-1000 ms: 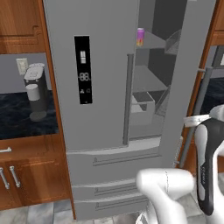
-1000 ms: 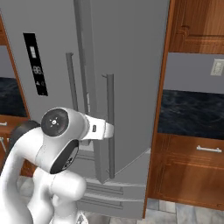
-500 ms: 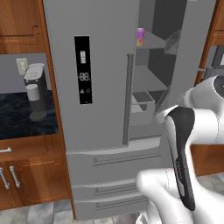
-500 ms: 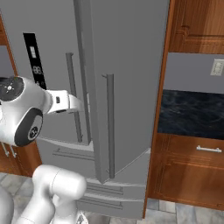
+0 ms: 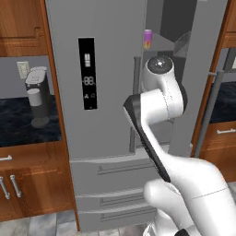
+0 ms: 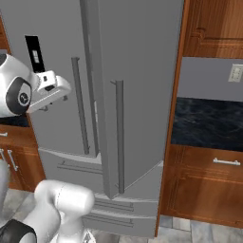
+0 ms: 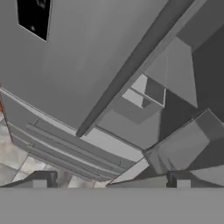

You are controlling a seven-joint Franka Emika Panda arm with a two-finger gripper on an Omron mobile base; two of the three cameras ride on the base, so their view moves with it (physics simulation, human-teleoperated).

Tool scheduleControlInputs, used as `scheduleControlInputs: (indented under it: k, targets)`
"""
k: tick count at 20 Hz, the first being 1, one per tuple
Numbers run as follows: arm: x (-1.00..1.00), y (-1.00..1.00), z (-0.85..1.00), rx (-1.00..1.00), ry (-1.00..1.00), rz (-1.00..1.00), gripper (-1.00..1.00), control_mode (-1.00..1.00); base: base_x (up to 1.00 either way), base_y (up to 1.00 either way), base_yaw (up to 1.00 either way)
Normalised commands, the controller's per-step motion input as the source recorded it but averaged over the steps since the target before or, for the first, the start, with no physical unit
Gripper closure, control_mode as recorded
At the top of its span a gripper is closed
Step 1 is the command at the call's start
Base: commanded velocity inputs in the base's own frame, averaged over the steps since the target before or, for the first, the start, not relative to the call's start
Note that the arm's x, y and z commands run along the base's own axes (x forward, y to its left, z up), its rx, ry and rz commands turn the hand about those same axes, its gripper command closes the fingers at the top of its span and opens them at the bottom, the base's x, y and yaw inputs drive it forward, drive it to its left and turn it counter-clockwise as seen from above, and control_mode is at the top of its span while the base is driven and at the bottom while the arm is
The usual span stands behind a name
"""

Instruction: Open the fridge, grab two sodas, and place both sodas inside the bowl with ice on the dining counter.

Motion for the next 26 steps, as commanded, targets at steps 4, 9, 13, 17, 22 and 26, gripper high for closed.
scheduleControlInputs:
  k: [4, 9, 13, 17, 22, 26]
  targets:
    - [0.76, -0.06, -0.02, -0.24, 0.01, 0.00, -1.00, -1.00, 0.00, 0.00, 0.00]
    - [0.66, -0.23, -0.10, -0.24, 0.00, 0.00, -1.00, -1.00, 0.00, 0.00, 0.00]
    - [0.33, -0.43, -0.01, -0.18, 0.00, 0.00, -1.00, -1.00, 0.00, 0.00, 0.00]
    - [0.00, -0.61, 0.00, -0.14, 0.00, 0.00, -1.00, -1.00, 0.00, 0.00, 0.00]
    - [-0.28, -0.73, 0.00, -0.10, -0.06, 0.00, -1.00, -1.00, 0.00, 0.00, 0.00]
    - [-0.29, -0.75, 0.00, -0.06, -0.04, 0.00, -1.00, -1.00, 0.00, 0.00, 0.00]
